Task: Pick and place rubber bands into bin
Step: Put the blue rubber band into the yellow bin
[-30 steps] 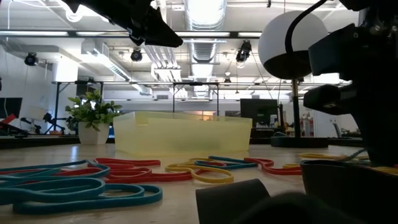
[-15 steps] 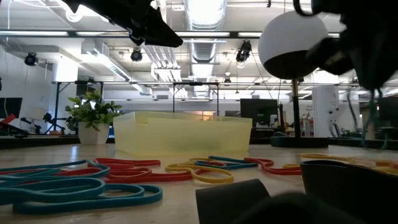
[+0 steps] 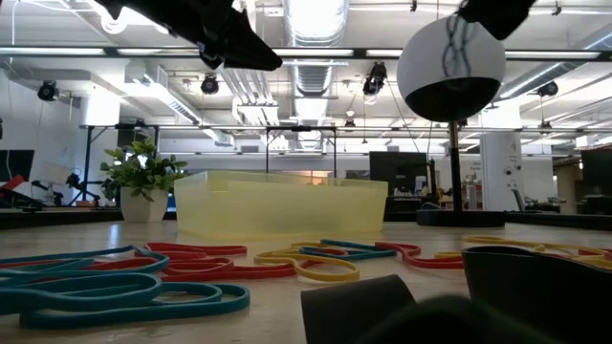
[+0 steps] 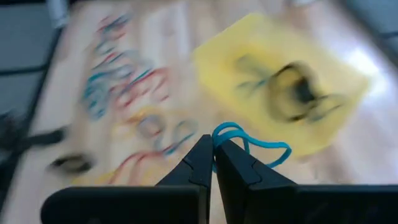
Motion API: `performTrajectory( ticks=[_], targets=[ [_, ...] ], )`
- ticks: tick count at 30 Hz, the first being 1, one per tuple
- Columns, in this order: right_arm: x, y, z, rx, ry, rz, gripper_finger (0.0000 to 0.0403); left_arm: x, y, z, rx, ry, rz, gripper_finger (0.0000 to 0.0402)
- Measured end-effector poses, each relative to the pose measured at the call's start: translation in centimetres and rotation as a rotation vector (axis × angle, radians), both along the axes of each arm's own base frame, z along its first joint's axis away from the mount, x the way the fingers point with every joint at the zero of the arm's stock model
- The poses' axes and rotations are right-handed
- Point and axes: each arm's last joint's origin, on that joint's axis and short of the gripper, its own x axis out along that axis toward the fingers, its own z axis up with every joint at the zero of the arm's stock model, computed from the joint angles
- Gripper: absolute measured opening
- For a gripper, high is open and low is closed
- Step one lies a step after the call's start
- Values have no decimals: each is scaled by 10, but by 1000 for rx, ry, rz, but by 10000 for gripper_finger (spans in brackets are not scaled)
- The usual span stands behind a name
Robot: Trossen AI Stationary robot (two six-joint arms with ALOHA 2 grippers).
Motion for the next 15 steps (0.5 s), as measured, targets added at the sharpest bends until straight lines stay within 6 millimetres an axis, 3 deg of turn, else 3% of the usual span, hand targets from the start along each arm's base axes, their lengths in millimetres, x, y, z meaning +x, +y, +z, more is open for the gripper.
performTrajectory(
  ticks=[4,8,15],
  targets=[
    [11,-17,5,-78,-51,-104,8,1,0,5,-4,-52,0,101],
    [37,-37,3,-93,-109,-147,8,3,0,11,-48,-111,9,101],
    [88,-79,-22,-58,-100,-194,8,0,-7,19,-105,-158,-14,101]
  ],
)
